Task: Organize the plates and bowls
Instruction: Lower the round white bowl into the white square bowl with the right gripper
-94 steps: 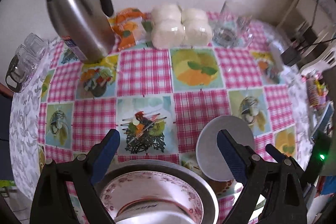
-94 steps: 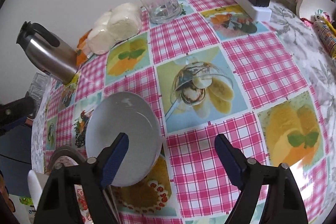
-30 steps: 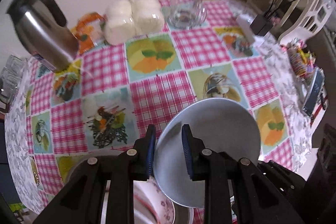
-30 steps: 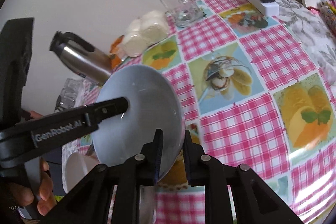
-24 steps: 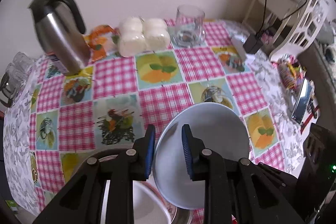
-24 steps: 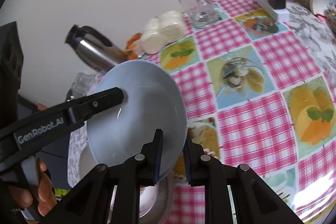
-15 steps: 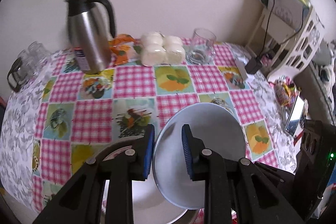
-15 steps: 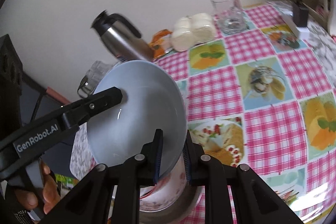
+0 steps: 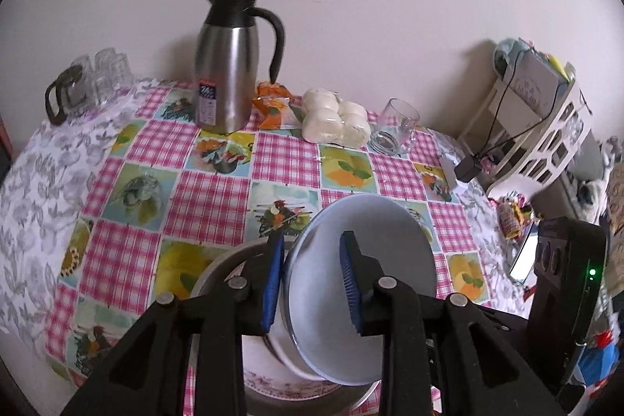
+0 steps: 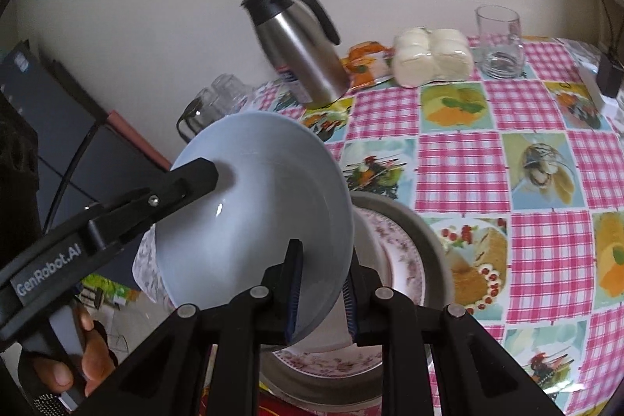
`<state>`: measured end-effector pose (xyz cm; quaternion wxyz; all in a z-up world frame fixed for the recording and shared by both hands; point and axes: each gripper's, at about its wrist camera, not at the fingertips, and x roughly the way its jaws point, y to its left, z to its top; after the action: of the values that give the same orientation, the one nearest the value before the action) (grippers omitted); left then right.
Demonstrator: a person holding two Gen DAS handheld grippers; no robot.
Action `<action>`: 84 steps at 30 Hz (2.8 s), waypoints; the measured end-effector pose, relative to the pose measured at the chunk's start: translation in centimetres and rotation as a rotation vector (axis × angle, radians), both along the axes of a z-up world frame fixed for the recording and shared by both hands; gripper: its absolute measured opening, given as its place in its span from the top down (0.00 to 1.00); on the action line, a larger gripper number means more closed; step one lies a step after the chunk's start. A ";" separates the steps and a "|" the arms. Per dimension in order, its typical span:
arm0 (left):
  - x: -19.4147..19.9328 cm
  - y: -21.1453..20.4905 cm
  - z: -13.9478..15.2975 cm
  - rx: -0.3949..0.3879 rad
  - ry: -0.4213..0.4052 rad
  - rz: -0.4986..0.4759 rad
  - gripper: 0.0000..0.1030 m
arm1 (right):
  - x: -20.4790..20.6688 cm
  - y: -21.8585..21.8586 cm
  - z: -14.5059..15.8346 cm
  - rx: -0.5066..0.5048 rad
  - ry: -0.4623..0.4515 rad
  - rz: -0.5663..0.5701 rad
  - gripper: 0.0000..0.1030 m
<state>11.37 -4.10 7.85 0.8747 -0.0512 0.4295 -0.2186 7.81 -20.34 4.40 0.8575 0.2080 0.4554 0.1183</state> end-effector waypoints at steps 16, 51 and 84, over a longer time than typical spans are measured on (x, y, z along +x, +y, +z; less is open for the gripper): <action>-0.8 2.4 -2.2 -0.070 0.057 -0.001 0.72 | -0.4 2.1 -0.6 -0.083 0.042 0.012 0.78; 0.4 0.9 -5.2 0.041 0.100 0.024 0.89 | -0.1 1.5 -0.7 -0.202 0.062 -0.026 0.48; 1.1 0.7 -7.6 -0.092 0.259 -0.006 0.72 | -0.4 -3.8 -1.7 0.004 0.029 -0.089 0.87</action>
<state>12.45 -3.41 0.29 0.8080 -0.1176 0.5286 -0.2323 7.41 -24.18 2.69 0.8549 0.2312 0.4578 0.0779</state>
